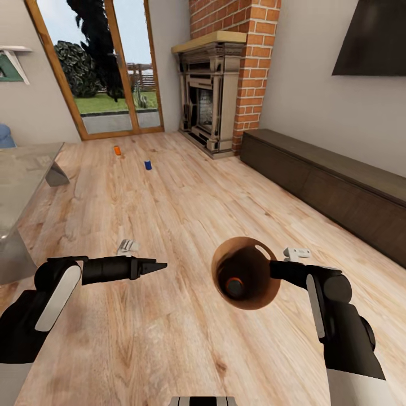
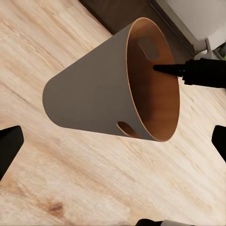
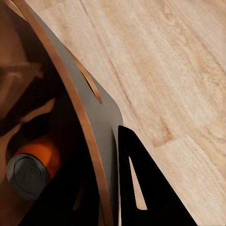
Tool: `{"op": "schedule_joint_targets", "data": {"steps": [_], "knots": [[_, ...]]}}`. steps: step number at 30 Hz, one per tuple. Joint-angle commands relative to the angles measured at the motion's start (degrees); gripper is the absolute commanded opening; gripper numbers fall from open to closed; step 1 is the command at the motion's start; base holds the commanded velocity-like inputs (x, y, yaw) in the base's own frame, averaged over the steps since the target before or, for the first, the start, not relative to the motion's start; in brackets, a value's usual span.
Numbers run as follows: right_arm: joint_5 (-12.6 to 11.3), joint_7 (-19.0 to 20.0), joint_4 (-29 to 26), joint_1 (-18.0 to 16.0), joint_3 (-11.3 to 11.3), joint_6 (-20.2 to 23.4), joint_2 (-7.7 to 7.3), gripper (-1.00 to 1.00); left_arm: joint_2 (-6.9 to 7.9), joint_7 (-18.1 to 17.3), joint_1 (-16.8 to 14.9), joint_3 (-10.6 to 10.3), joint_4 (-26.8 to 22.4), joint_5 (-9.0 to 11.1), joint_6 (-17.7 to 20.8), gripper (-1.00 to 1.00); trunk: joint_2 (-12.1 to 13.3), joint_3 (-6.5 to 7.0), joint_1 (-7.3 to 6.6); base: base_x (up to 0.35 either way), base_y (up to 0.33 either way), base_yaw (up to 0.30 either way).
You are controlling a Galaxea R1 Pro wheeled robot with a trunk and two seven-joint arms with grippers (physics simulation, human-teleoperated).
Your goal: Put the three can of soda from the living room inside the tash can in the kitchen.
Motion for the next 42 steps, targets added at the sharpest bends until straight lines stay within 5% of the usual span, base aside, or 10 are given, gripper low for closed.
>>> {"op": "schedule_joint_targets", "data": {"steps": [1, 42], "knots": [[-1.46, 0.41, -0.01, -0.01, 0.04, 0.18, 0.0, -1.0, 0.0, -0.01, 0.0, 0.0, 0.01, -0.02, 0.01, 1.0, 0.0, 0.1, 0.0, 0.0, 0.0, 0.103], [-2.16, 0.94, -0.1, -0.01, 0.0, 0.49, 0.79, -1.0, 0.41, -0.05, 0.0, -0.01, 0.45, 0.16, 0.16, 1.0, 0.0, 3.47, 0.0, 0.0, 0.0, 0.12]]}}
